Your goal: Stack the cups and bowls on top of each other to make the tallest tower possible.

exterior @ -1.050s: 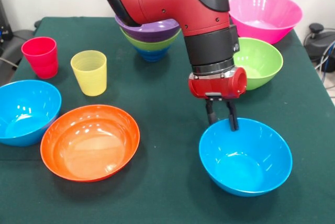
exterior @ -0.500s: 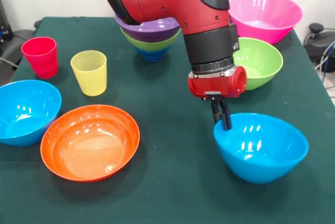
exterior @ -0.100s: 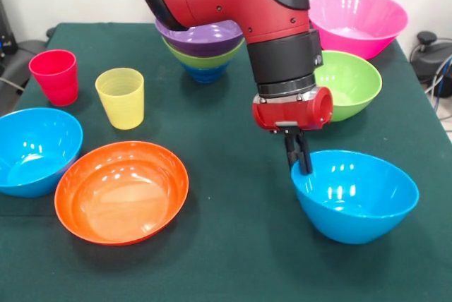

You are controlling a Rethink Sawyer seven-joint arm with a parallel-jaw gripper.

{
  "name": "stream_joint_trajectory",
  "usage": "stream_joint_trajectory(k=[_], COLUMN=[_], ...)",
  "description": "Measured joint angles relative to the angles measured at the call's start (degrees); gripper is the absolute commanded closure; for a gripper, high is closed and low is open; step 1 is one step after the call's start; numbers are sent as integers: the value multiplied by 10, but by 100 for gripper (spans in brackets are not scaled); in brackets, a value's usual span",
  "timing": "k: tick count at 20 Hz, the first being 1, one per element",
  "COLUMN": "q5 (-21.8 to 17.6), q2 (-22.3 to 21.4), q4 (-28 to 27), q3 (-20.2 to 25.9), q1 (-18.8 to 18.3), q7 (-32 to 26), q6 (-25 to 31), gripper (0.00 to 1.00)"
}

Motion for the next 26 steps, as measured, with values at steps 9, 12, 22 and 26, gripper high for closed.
stream_joint_trajectory(k=[9, 12, 22, 26], q5=[5, 10, 24, 33], q2=[-26, -41, -63, -71], q4=[0, 1, 1, 1], q3=[-16, -21, -21, -21], q1=[17, 23, 25, 24], q7=[0, 0, 0, 0], q6=[21, 40, 93, 113], gripper=[100, 100, 100, 100])
